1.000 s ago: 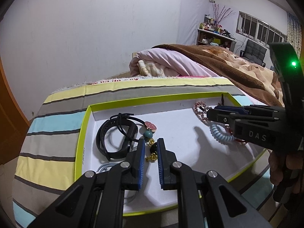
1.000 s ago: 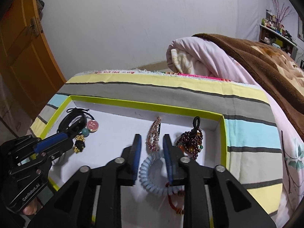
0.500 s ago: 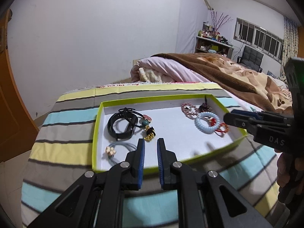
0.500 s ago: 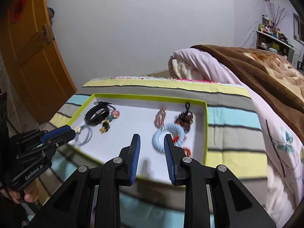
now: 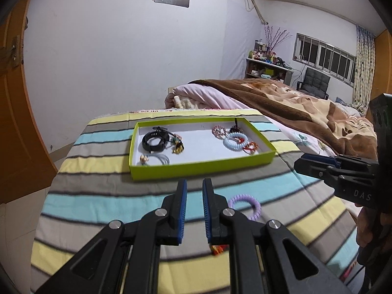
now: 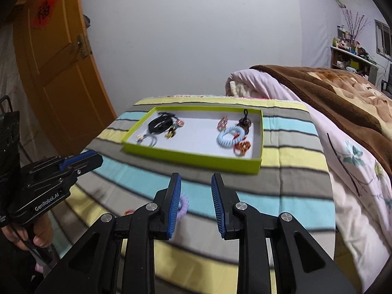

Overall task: Organize jewelry
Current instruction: 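Withdraw both tools from the box toward the last items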

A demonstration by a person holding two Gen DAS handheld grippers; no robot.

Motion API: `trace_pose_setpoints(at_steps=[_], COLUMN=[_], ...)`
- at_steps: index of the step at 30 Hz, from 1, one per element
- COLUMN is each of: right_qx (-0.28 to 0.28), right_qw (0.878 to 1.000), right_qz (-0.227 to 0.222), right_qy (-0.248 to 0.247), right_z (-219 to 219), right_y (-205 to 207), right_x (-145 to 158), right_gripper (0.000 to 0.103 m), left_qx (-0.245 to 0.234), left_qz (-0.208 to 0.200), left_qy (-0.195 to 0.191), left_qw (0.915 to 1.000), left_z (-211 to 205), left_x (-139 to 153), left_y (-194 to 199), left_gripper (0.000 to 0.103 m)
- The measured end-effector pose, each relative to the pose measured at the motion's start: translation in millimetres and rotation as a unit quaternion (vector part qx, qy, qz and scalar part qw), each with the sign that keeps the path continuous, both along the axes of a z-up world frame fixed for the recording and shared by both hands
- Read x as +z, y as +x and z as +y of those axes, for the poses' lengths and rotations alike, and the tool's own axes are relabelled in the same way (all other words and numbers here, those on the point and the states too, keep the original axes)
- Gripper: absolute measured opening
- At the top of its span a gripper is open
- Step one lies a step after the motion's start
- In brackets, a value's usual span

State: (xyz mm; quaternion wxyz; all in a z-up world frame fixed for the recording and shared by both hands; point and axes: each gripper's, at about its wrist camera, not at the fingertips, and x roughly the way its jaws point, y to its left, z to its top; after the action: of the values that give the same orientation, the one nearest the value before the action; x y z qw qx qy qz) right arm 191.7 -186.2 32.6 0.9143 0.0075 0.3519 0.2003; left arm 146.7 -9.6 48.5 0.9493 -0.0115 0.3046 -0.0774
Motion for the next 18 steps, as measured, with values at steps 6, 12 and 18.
trace_pose_setpoints(at_steps=[6, 12, 18], right_qx=[-0.005, -0.006, -0.005], right_qw=[1.0, 1.0, 1.0], right_qz=[0.001, 0.007, 0.015], right_qy=[0.007, 0.012, 0.016], right_z=[-7, -12, -13], right_y=[-32, -51, -60], right_x=[-2, -7, -12], right_gripper=[0.026, 0.026, 0.026], left_qx=[0.0, -0.002, -0.004], left_qz=[0.001, 0.006, 0.016], left_qy=[-0.001, -0.004, -0.011], left_qw=[1.0, 1.0, 0.9998], left_z=[-3, -5, -5], left_x=[-5, -10, -19], left_y=[-27, -49, -57], left_gripper=[0.014, 0.017, 0.022])
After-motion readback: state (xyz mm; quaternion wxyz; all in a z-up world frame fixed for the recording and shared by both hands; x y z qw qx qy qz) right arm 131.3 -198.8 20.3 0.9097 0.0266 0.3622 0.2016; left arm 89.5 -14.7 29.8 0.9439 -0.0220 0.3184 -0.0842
